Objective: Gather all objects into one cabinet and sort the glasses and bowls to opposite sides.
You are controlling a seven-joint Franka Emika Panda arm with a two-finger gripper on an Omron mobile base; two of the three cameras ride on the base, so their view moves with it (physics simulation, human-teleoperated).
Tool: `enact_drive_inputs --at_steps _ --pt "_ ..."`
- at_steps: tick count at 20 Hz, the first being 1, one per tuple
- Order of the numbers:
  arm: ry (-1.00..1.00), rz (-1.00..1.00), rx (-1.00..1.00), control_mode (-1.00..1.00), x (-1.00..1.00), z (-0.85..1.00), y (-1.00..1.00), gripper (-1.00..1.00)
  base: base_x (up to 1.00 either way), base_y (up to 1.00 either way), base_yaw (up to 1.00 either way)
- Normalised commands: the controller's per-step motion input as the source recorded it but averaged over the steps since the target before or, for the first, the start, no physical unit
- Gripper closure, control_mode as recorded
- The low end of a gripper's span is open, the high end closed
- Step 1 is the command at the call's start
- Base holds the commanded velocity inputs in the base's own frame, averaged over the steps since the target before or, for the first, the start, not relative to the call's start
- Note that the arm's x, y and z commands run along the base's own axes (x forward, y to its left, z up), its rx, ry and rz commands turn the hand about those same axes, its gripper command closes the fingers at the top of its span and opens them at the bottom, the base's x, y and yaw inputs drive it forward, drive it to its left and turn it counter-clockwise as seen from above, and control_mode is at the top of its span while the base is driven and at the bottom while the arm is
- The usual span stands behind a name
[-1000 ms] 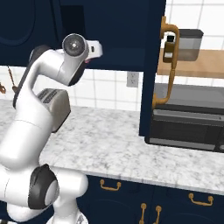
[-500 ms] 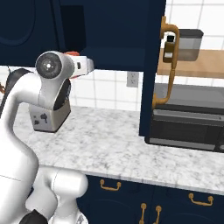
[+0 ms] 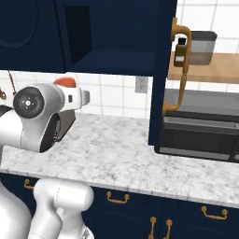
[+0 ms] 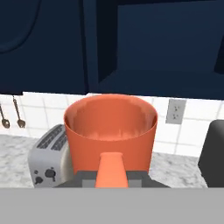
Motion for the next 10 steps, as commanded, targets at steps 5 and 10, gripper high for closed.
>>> enact_drive_inputs --at_steps 5,10 --pt "0.01 0.00 0.00 1.00 -0.05 -0.04 0.04 1.00 -0.43 0.77 0.02" --pt "0.00 0.00 0.00 1.00 0.00 0.00 0.00 1.00 -0.67 1.00 0.25"
